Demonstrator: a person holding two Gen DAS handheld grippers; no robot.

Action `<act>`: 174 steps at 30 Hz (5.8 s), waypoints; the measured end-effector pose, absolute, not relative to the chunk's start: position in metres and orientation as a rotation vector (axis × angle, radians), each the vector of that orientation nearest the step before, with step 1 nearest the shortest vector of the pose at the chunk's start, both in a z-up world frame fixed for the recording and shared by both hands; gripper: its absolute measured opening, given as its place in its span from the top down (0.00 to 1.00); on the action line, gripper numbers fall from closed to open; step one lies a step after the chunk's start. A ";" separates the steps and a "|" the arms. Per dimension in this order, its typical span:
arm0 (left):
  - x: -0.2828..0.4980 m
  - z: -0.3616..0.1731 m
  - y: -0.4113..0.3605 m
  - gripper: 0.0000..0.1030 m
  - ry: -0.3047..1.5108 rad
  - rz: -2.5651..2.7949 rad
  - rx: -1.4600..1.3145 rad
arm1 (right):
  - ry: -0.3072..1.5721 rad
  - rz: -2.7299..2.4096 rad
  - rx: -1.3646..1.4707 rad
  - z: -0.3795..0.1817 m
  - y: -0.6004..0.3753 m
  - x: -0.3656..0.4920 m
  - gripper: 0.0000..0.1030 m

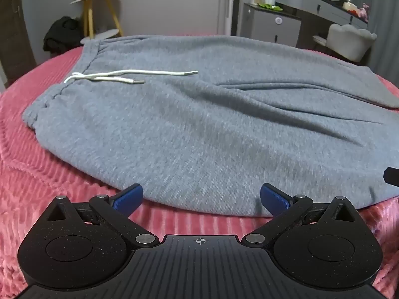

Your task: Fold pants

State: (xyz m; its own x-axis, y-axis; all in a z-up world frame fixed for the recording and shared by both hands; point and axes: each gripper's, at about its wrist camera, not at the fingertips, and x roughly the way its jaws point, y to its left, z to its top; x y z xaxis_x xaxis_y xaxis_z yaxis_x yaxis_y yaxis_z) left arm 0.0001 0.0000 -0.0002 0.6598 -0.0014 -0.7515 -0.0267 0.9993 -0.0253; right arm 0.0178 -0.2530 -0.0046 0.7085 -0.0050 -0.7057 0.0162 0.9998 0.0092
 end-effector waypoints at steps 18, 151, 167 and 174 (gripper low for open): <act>0.002 -0.004 -0.001 0.00 0.861 0.022 -0.020 | 0.787 -0.014 0.037 -0.004 -0.255 0.019 0.04; 0.150 -0.001 0.040 0.00 0.655 0.340 -0.144 | 1.086 -0.055 0.009 -0.048 -0.267 0.126 0.03; 0.168 -0.046 0.061 0.00 0.582 0.342 -0.195 | 0.824 -0.389 0.649 0.011 -0.418 0.429 0.60; 0.168 -0.050 0.058 0.00 0.566 0.346 -0.176 | 0.877 -0.593 0.660 -0.021 -0.441 0.485 0.60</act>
